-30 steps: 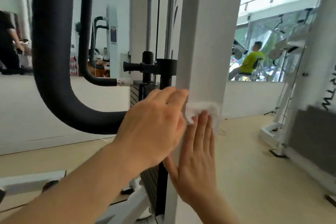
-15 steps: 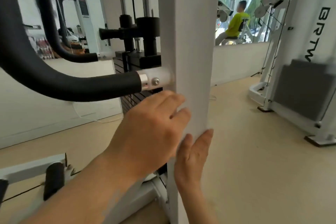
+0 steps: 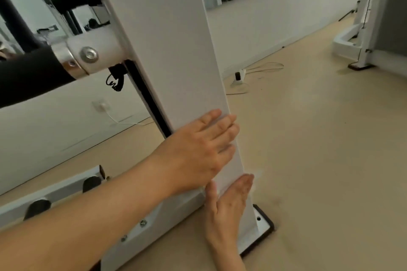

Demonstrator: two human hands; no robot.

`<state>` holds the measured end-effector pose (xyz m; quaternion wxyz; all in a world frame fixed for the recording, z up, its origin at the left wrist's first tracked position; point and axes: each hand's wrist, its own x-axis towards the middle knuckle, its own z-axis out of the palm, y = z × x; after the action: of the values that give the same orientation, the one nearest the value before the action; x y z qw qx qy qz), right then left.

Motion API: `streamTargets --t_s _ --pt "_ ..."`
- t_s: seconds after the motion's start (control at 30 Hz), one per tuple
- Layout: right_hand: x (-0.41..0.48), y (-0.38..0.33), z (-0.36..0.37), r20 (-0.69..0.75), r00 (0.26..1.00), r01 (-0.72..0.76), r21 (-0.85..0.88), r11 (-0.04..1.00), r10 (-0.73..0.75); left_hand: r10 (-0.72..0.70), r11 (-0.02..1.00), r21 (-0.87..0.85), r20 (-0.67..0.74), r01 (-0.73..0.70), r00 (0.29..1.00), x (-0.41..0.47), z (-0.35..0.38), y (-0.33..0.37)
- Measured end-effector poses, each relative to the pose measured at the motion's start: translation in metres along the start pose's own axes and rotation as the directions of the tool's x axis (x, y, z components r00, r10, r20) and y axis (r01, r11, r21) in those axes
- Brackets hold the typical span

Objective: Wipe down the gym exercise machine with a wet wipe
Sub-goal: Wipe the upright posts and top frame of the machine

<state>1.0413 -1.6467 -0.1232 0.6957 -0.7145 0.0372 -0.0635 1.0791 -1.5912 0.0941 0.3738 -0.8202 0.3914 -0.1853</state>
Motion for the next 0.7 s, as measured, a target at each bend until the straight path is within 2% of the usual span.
streamTargets --t_s 0.07,0.1,0.17,0.23,0.3,0.4,0.47,0.5,0.57,0.63,0.7 --pt "0.024 -0.025 0.007 -0.016 0.990 -0.142 -0.039 0.989 0.141 -0.005 1.000 -0.027 -0.003 0.005 1.000 0.004 0.005 0.010" --pt "0.035 -0.045 0.008 -0.032 0.997 -0.069 -0.092 0.993 0.066 -0.020 0.999 -0.046 -0.025 0.019 0.999 0.007 0.005 0.013" --pt "0.035 -0.078 0.012 -0.063 0.964 0.242 -0.204 0.949 -0.259 -0.095 0.989 -0.122 -0.102 0.082 0.990 0.013 0.002 0.013" --pt "0.051 -0.099 0.014 -0.118 0.913 0.361 -0.216 0.907 -0.391 -0.104 0.990 -0.115 -0.157 0.087 0.982 0.020 -0.003 0.007" --pt "0.048 -0.081 0.016 -0.084 0.942 0.307 -0.172 0.936 -0.325 -0.010 1.000 -0.020 -0.125 0.007 0.992 0.025 -0.002 -0.001" --pt "0.023 -0.031 0.009 -0.052 0.998 -0.033 -0.015 0.999 0.032 0.109 0.993 0.041 -0.038 -0.107 0.993 0.024 0.011 0.006" --pt "0.023 -0.025 0.006 -0.019 0.992 -0.126 0.048 0.991 0.127 0.134 0.991 0.016 0.037 -0.135 0.990 0.016 0.018 0.020" --pt "0.026 -0.032 0.005 0.001 0.996 -0.085 0.052 0.995 0.085 0.115 0.993 0.005 0.044 -0.115 0.992 0.010 0.019 0.025" --pt "0.032 -0.055 0.001 0.021 0.992 0.127 0.016 0.992 -0.127 -0.019 1.000 -0.022 0.008 0.019 1.000 -0.008 0.017 0.027" --pt "0.040 -0.082 0.001 -0.024 0.937 0.346 -0.051 0.937 -0.347 -0.184 0.983 -0.006 -0.043 0.184 0.982 -0.026 0.009 0.022" --pt "0.047 -0.110 0.006 -0.067 0.882 0.457 -0.111 0.882 -0.466 -0.321 0.947 0.006 -0.082 0.322 0.944 -0.043 0.000 0.013"
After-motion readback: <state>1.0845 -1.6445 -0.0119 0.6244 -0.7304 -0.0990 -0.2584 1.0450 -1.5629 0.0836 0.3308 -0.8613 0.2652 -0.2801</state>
